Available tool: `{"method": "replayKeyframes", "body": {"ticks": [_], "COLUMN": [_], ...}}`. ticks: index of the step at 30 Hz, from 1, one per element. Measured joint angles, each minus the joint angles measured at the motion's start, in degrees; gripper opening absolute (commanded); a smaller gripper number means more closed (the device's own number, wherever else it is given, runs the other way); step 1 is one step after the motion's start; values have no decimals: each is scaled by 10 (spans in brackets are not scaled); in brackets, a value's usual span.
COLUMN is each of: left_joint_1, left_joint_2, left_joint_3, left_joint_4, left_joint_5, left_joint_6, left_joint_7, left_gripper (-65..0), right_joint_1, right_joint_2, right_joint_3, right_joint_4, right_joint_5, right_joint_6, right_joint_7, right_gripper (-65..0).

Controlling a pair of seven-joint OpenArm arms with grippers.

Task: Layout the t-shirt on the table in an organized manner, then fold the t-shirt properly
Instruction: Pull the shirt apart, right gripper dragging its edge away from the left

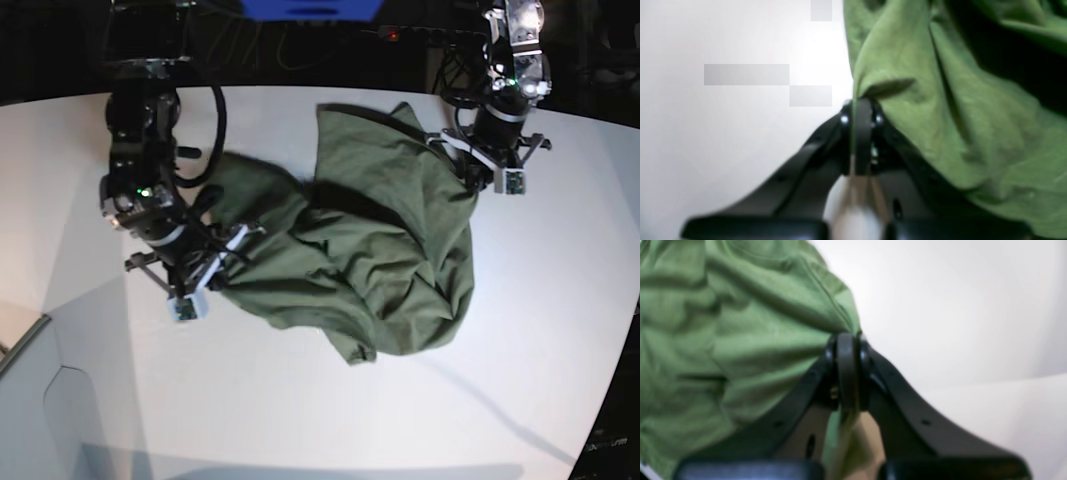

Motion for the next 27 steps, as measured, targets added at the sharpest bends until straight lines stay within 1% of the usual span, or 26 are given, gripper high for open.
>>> {"method": "replayKeyframes", "body": {"ticks": [3,7,13,17,19,21,24,27], "left_joint_1": [0,-2,-32,-50,-59,-74,-101,-135], "left_joint_2": [0,2,-2,-3,-13,-23,-32,-52], "left_joint_3": [-6,-34,-33,-33,-28,-27,-29,-23], "left_joint_4": [5,23,28,32,32,32,31,28], "left_joint_5": [0,0,0,2,2,2,4,5], "left_joint_6": [0,-1,0,-2,-2,-3,-2,-6], "left_joint_7": [0,0,5,4,7,7,8,11], "left_gripper": [-649,-649,-649,-649,-649,-649,-649,-649], "right_joint_1": [16,64,144,175,186,198,213,227], "right_joint_2": [-1,-3,2,29,36,39,40,50], "right_joint_3": [58,156,260,278,278,278,275,275], "right_joint_4": [23,22,-54,-89,-100,-110,-117,-138], "right_joint_5": [0,2,1,-5,-5,-5,-4,-5], "right_joint_6": [2,1,1,1,1,1,1,1], "right_joint_7": [-4,-2,-3,-3,-2,-1,21,30], "right_gripper": [-650,-650,-650,-650,-650,-650,-650,-650]}}
